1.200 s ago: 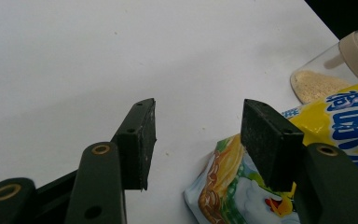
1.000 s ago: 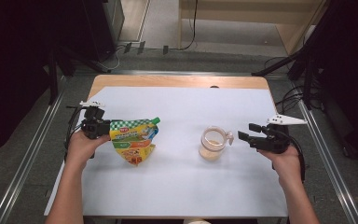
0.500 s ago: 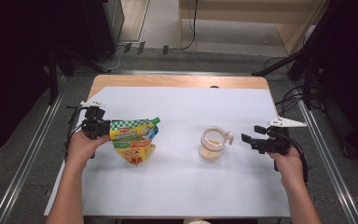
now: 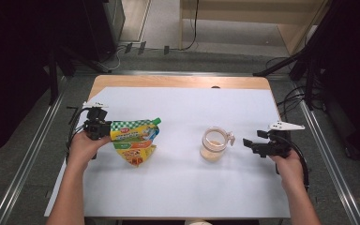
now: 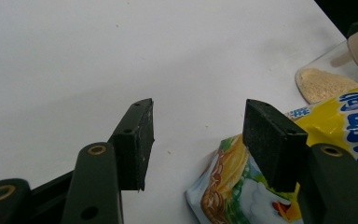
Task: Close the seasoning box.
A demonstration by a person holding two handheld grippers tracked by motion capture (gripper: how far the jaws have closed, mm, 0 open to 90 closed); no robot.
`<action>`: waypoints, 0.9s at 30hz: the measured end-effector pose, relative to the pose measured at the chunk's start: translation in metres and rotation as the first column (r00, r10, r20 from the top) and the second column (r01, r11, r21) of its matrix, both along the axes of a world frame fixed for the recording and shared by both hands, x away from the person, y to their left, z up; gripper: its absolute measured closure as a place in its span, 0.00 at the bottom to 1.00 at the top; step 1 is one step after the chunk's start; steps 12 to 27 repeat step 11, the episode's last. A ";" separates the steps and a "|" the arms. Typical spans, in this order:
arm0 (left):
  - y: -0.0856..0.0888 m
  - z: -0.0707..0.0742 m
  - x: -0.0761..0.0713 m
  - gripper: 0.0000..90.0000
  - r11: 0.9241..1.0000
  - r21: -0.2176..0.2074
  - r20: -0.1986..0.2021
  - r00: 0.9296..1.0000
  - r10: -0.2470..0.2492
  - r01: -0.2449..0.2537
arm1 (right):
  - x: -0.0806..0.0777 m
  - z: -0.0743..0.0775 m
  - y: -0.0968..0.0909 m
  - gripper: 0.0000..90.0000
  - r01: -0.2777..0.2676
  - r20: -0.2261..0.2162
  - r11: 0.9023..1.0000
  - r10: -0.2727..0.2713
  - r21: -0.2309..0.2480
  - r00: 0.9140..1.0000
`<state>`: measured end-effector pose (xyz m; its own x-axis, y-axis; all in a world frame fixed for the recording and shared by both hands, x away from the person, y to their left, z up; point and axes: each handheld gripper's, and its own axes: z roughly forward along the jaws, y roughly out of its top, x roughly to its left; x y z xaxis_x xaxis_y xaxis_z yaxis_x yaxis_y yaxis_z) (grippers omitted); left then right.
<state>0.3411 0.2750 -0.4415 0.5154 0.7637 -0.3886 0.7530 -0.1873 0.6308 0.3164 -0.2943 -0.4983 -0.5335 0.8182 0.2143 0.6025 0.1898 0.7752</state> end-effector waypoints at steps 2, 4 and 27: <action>0.000 -0.001 0.000 0.49 1.000 0.000 -0.005 1.000 0.002 -0.002 | 0.000 -0.001 0.000 0.24 -0.003 -0.002 1.000 0.003 -0.001 1.000; -0.001 -0.002 0.001 0.49 1.000 0.001 -0.012 1.000 0.004 -0.004 | 0.001 -0.003 0.000 0.24 -0.001 -0.012 1.000 0.001 -0.005 1.000; -0.003 -0.004 0.002 0.48 1.000 0.007 -0.018 0.999 0.027 -0.026 | 0.002 -0.007 0.002 0.24 0.006 -0.029 1.000 -0.007 -0.008 1.000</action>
